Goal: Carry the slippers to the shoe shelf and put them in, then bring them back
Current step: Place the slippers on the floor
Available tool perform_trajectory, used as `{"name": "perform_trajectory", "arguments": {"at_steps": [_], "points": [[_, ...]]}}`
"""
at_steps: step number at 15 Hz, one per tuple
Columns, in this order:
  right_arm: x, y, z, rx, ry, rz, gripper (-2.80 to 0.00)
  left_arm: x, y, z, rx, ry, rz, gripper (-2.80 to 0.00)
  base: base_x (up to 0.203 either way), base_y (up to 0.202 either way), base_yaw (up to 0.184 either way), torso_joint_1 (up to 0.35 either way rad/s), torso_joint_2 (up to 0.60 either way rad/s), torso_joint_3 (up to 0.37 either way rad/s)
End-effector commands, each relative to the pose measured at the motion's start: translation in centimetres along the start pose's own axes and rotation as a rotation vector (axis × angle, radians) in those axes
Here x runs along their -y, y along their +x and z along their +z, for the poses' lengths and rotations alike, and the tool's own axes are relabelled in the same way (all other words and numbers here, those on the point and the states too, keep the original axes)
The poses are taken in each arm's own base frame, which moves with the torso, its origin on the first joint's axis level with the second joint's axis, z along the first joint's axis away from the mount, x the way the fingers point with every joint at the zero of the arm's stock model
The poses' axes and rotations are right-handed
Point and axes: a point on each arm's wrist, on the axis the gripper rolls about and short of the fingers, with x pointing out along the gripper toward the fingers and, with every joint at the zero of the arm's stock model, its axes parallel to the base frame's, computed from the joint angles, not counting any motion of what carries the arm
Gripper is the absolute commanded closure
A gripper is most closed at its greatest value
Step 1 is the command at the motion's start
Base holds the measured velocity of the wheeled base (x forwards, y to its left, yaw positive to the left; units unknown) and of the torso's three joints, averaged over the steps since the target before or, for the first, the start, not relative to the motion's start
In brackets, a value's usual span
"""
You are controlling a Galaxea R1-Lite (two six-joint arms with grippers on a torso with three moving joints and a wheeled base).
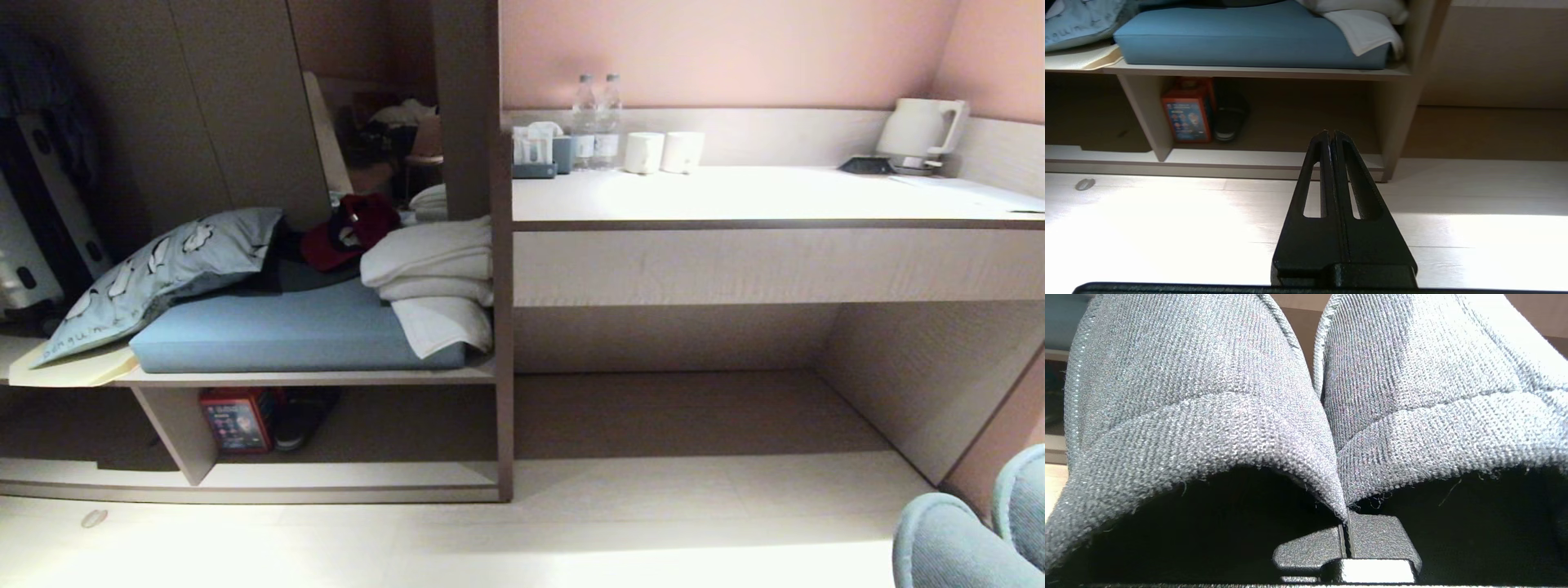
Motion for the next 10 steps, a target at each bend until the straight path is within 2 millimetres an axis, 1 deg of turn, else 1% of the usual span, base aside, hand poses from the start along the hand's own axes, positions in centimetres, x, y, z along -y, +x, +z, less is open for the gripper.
{"name": "perform_trajectory", "arguments": {"at_steps": [1,10], "points": [[0.00,0.01,-0.01,-0.002,-0.001,0.002,0.00,0.00,0.01,0.00,-0.001,-0.001,0.000,0.00,0.000,-0.194,0.001,0.001,0.00,-0.001],[0.00,0.01,-0.01,-0.002,-0.001,0.000,0.00,0.00,0.01,0.00,-0.001,-0.001,0.000,0.00,0.000,-0.197,0.002,0.001,0.00,0.003]]}}
